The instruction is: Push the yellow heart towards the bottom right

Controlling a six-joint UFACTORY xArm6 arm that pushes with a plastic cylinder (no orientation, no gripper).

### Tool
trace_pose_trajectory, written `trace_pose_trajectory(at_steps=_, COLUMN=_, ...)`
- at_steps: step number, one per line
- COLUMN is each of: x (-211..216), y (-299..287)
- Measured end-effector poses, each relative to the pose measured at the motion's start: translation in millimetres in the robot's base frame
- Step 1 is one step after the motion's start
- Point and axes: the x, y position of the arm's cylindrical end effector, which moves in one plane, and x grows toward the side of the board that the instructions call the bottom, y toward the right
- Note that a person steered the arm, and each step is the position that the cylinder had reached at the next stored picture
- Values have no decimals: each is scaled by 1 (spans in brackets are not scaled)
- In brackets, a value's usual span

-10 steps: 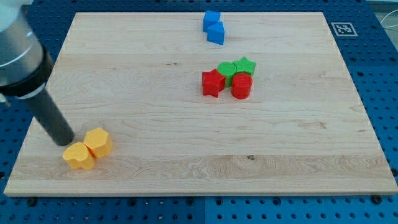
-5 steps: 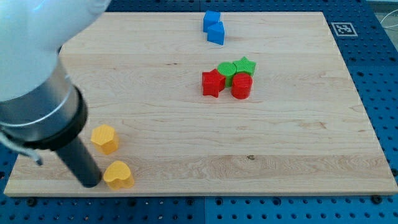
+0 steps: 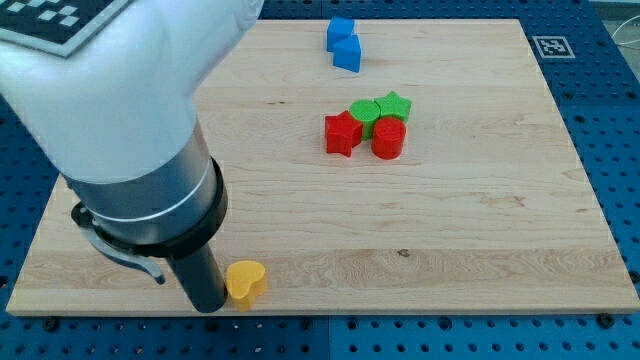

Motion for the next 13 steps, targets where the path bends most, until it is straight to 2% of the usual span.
trace_pose_trajectory(at_steps=3, x=-11, y=81)
trace_pose_trajectory(at_steps=5, x=-42, y=84)
trace_pose_trajectory(at_steps=7, x=-8, y=108)
trace_pose_trajectory(at_steps=9, x=-31, y=102)
trace_pose_trajectory(at_steps=11, x=-25, y=119)
trace_pose_trajectory(at_steps=13, x=-39, y=120)
